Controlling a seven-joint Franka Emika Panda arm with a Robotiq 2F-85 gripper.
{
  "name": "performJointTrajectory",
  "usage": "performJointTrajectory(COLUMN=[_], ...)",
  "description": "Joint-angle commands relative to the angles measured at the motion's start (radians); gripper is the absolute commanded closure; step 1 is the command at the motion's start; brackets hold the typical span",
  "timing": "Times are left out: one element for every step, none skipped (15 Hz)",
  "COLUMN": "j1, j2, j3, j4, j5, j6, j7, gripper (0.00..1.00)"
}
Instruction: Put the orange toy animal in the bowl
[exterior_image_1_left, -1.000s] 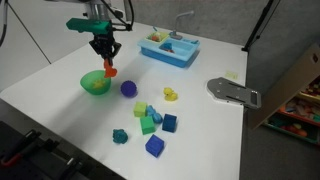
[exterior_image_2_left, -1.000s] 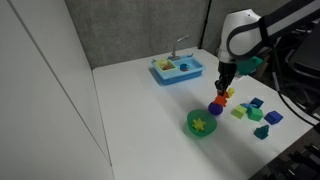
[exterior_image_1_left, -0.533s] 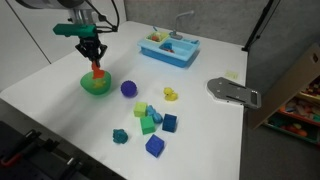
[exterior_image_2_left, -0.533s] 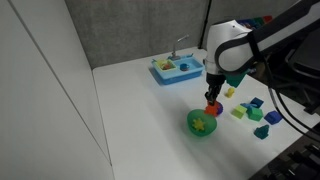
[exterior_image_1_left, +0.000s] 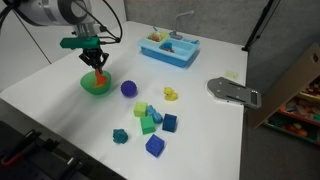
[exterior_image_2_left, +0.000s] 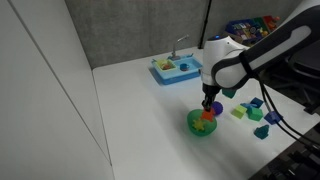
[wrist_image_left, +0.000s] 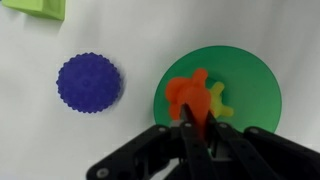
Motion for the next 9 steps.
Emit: performJointTrajectory(j1=[-0.006,-0.006,-0.004,-0.004,-0.004,-0.003,-0.005,0.003,0.008], j2=[0.027,0.030,0.028,0.022,0.015,0.006,-0.003,-0.020,-0.033], j3=[0.008,0.009,0.010,0.012,0.015,0.018,0.025,0.023,0.024], j4=[0.010,0.009,0.008,0.003,-0.001,-0.007,-0.013,-0.023,-0.029], j5=[-0.019,-0.020,-0.020,-0.019,-0.016,-0.013,-0.007,-0.013,-0.016], j6=[0.042,0.047,0.049,0.049,0.045,0.038,0.033,0.022,0.014], j7=[-0.027,-0.030,-0.031,-0.033,-0.034,-0.033,-0.037,-0.024,-0.019], gripper=[0.82,0.61,0.55,0.48,0.39,0.30,0.23,0.15,0.08])
